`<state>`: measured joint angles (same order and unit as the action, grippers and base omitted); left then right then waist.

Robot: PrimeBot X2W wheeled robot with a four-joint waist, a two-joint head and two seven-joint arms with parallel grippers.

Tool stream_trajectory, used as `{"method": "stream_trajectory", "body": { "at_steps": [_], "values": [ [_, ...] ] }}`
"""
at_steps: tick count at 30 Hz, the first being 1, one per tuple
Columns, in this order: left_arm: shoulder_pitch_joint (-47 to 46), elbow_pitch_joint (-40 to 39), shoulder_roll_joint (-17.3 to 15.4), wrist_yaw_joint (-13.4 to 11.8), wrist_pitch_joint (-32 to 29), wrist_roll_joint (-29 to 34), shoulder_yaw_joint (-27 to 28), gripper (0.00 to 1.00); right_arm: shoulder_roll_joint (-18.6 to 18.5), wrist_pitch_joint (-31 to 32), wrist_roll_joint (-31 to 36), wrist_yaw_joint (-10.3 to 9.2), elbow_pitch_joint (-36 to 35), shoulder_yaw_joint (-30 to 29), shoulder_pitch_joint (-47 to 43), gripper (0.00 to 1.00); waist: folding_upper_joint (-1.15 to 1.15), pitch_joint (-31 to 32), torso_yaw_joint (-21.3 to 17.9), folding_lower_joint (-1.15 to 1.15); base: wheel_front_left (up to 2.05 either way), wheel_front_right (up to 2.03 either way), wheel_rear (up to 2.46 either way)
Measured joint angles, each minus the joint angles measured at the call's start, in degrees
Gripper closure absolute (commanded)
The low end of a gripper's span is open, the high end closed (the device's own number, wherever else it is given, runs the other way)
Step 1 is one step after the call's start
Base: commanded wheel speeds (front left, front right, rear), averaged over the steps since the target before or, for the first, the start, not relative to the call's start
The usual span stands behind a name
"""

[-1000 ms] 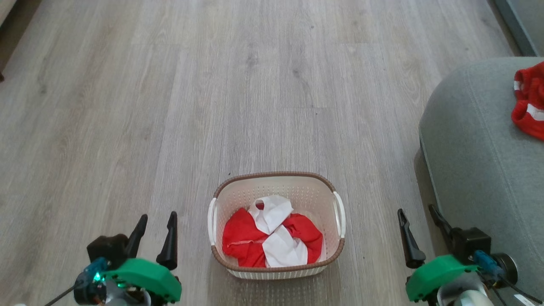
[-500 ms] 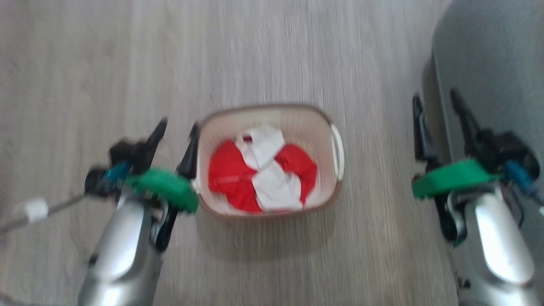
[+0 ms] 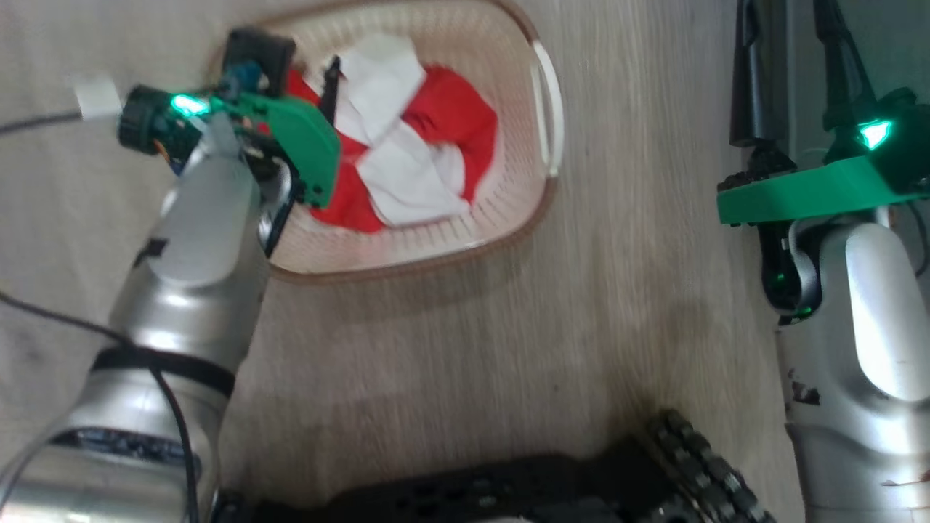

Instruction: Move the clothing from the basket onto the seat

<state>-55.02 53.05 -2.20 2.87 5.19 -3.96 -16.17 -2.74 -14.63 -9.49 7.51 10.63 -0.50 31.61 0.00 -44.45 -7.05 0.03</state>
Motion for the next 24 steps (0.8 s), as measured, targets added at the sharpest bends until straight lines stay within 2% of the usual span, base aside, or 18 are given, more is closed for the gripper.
{"method": "stream_trajectory", "body": {
  "at_steps": [5, 10, 24],
  "values": [
    [-4.6, 6.5, -0.3, -2.2, -1.8, 0.0, 0.6, 0.00, 0.0, 0.0, -1.6, 0.00, -0.3, 1.3, 0.0, 0.00, 0.00, -6.1, -3.1, -0.01, 0.00, 0.00, 0.00],
    [-9.6, 11.2, -1.8, -3.1, -2.1, 0.0, 1.3, 0.00, 0.0, 0.0, -2.8, 0.00, -0.6, 2.5, -0.1, 0.00, 0.00, -10.1, -6.0, -0.02, 0.00, 0.00, 0.00],
    [-15.4, 18.1, -3.8, -4.3, -1.5, -0.2, 1.3, 0.00, 0.0, 0.0, -4.8, 0.00, -1.5, 4.4, -0.7, 0.00, 0.00, -13.1, -8.9, -0.03, 0.00, 0.00, 0.00]
  ]
}}
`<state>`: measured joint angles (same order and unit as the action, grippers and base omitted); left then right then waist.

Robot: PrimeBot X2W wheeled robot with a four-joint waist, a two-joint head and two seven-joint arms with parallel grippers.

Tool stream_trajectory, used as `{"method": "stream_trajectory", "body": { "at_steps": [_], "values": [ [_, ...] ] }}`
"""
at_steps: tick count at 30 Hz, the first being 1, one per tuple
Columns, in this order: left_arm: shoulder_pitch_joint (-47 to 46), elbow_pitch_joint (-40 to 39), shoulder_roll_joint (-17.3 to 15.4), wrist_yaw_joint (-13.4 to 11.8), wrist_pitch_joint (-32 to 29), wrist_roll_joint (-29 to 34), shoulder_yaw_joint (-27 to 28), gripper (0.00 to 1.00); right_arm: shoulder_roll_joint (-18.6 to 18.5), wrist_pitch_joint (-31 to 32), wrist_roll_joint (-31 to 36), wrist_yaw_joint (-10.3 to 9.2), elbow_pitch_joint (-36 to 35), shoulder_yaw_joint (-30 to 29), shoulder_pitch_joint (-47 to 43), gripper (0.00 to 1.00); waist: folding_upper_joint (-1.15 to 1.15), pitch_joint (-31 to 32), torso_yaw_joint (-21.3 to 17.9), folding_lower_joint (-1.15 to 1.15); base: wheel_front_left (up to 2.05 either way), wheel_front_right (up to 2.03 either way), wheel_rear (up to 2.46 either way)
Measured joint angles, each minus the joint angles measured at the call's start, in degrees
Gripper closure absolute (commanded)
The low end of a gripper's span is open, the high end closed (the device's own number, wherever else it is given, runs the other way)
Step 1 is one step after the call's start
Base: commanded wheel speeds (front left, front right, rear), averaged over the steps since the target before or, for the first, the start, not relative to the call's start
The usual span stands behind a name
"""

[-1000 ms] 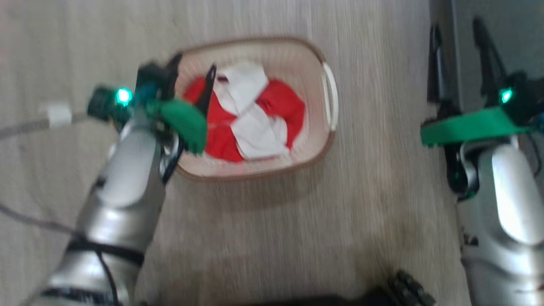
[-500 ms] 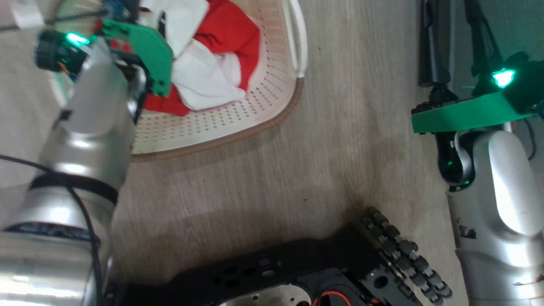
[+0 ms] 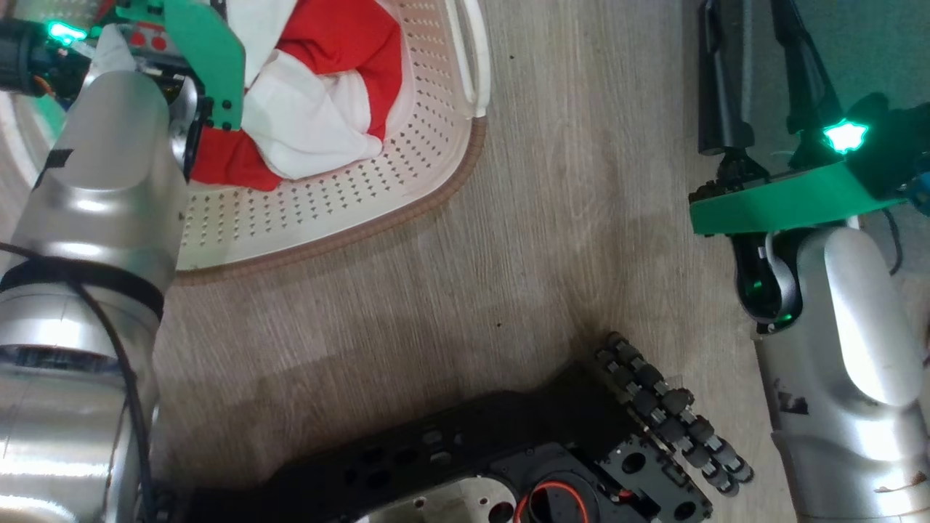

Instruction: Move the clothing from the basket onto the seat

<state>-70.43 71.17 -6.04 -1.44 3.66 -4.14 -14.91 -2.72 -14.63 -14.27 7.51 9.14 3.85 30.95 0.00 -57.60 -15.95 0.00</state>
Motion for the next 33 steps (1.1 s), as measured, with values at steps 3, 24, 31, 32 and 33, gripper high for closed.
{"method": "stream_trajectory", "body": {
  "at_steps": [3, 24, 31, 32, 33],
  "values": [
    [0.0, 0.7, -0.3, 0.0, 0.0, 0.0, -0.1, 0.00, 0.0, 0.0, -0.6, 0.00, -0.1, 0.1, 0.0, 0.00, 0.00, -0.3, -0.5, 0.00, 0.00, 0.00, 0.00],
    [1.6, 2.3, 3.4, 4.9, 6.8, -2.8, -3.3, 1.00, 0.0, 0.0, 3.4, 0.00, 1.7, -4.6, -2.1, 0.00, 0.00, 2.6, 2.3, 0.00, 0.00, 0.00, 0.00],
    [12.2, -4.5, 4.0, 7.5, 10.5, -9.4, -3.8, 1.00, 0.0, 0.0, 8.9, 0.00, 2.7, -8.8, -5.0, 0.00, 0.00, 11.6, 6.3, 0.00, 0.00, 0.00, 0.00],
    [13.8, -6.5, 4.0, 7.8, 10.5, -10.6, -4.1, 1.00, 0.0, 0.0, 9.3, 0.00, 3.0, -9.4, -5.5, 0.00, -0.01, 13.1, 7.0, 0.00, 0.00, 0.00, 0.00],
    [15.6, -9.3, 4.0, 7.8, 10.5, -11.5, -4.1, 1.00, 0.0, 0.0, 9.4, 0.00, 3.2, -9.8, -6.2, 0.00, -0.01, 14.7, 7.6, 0.00, 0.00, 0.00, 0.00]
  ]
}}
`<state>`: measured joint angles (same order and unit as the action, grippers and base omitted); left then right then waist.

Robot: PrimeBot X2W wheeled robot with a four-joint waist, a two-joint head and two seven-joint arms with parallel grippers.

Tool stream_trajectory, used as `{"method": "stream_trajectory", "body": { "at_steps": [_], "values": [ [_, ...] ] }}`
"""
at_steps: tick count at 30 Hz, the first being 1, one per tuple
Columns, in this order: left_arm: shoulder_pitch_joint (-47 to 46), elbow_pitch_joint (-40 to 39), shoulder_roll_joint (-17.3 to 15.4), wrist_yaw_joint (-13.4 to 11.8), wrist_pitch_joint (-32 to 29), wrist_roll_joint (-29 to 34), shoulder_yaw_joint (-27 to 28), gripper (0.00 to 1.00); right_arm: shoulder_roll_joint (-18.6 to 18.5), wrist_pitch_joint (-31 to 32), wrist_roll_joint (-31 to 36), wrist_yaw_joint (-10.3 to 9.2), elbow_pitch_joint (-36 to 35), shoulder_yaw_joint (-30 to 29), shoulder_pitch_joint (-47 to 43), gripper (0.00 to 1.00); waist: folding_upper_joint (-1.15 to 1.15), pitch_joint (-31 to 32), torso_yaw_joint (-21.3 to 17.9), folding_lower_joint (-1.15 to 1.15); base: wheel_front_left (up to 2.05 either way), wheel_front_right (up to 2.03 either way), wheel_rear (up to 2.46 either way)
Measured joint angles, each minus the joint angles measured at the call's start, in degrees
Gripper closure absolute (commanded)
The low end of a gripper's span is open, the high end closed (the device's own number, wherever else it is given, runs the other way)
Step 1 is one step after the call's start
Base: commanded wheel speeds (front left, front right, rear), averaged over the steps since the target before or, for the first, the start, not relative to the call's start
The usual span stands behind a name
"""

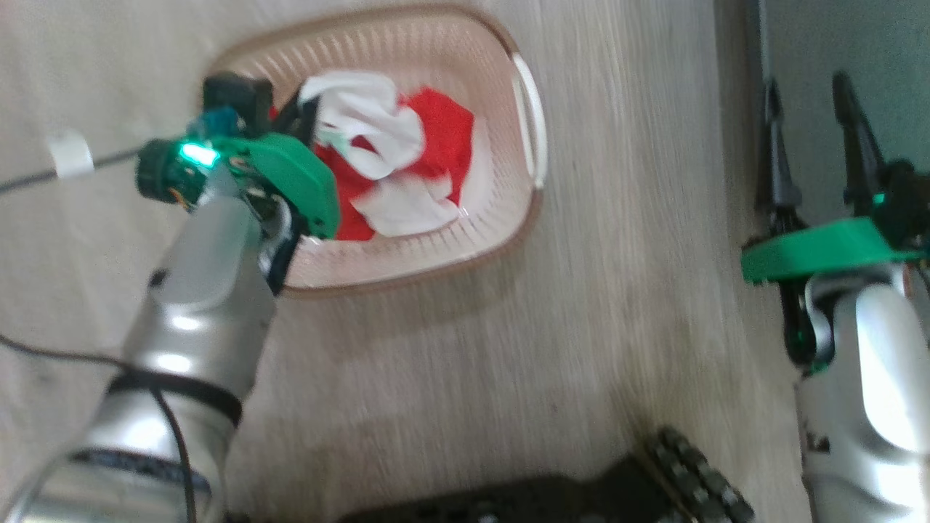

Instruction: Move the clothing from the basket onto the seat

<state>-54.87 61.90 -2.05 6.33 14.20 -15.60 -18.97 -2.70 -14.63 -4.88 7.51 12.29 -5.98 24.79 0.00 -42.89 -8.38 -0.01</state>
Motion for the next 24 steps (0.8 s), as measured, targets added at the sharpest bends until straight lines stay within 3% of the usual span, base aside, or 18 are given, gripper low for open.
{"method": "stream_trajectory", "body": {
  "at_steps": [7, 13, 24],
  "values": [
    [14.6, -18.3, 0.0, -2.0, 0.1, -1.7, 2.5, 1.00, 0.0, 0.0, 0.9, 0.00, 2.4, -2.4, -7.8, 0.00, 0.00, 11.7, 4.5, 0.00, 0.00, 0.00, 0.00],
    [30.3, -30.1, -2.2, -4.2, 0.1, -1.8, 6.5, 1.00, 0.0, 0.0, 3.3, 0.00, 4.7, -2.3, -15.2, 0.00, 0.00, 23.0, 8.2, -0.01, 0.00, 0.00, 0.00],
    [42.8, -35.4, -5.3, -6.4, 0.0, -3.9, 10.4, 1.00, 0.1, 0.0, 5.5, 0.00, 6.9, -0.2, -22.5, 0.00, 0.00, 37.0, 10.9, -0.01, 0.00, 0.00, 0.00]
  ]
}}
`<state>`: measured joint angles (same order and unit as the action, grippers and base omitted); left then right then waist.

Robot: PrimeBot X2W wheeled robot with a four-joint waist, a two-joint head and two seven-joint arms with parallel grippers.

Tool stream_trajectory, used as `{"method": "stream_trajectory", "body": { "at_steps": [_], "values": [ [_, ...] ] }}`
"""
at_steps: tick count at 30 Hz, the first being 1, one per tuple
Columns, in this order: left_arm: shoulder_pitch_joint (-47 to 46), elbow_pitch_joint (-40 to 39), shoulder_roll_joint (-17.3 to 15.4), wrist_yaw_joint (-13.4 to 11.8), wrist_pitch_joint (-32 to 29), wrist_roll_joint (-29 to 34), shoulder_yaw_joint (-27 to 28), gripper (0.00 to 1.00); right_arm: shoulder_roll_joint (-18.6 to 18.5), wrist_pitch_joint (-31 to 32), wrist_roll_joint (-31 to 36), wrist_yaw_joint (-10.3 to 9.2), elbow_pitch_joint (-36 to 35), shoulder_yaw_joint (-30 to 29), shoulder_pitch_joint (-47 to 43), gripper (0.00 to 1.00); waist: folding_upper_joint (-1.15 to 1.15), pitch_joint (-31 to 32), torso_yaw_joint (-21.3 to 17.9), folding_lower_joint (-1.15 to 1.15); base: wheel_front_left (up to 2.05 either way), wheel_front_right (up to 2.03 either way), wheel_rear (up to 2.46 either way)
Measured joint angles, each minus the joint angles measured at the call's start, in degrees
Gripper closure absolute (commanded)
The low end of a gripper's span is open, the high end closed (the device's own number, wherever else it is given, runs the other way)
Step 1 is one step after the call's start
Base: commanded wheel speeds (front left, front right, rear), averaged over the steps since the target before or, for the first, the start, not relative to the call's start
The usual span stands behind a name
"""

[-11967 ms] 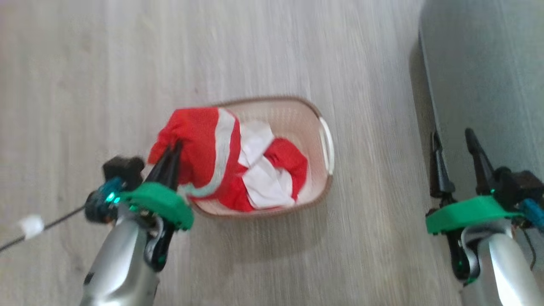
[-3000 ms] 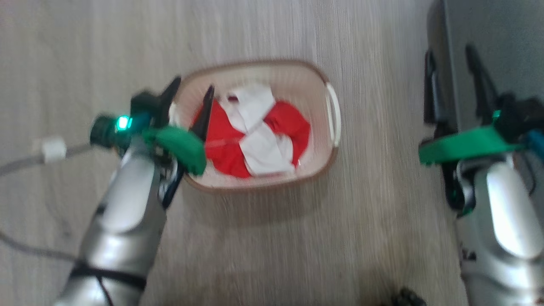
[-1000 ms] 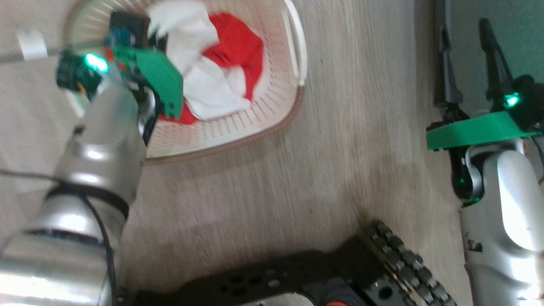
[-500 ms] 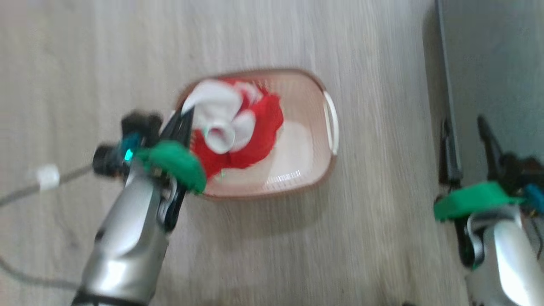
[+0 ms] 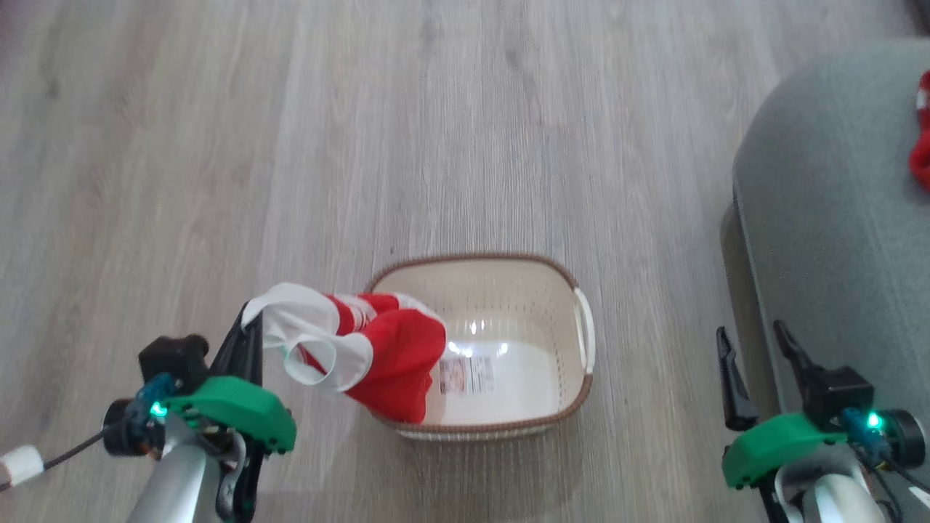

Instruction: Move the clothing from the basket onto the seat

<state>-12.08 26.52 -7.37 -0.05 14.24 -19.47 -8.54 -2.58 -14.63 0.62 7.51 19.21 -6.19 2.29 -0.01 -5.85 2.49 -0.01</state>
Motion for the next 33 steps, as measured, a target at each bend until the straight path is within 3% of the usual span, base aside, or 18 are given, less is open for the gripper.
{"method": "stream_trajectory", "body": {
  "at_steps": [11, 33],
  "values": [
    [4.3, -3.2, -0.1, -1.3, -0.4, -0.8, 0.5, 1.00, 0.0, 0.0, 0.0, 0.00, 0.5, 0.8, -2.4, 0.00, 0.00, 5.7, 0.4, 0.00, 0.00, 0.00, 0.00],
    [5.9, -6.8, -1.0, -2.7, -1.6, -1.3, 0.1, 1.00, 0.0, 0.0, -0.6, 0.00, 0.8, 2.1, -2.5, 0.00, 0.00, 5.7, 0.2, 0.01, 0.00, 0.00, 0.00]
  ]
}}
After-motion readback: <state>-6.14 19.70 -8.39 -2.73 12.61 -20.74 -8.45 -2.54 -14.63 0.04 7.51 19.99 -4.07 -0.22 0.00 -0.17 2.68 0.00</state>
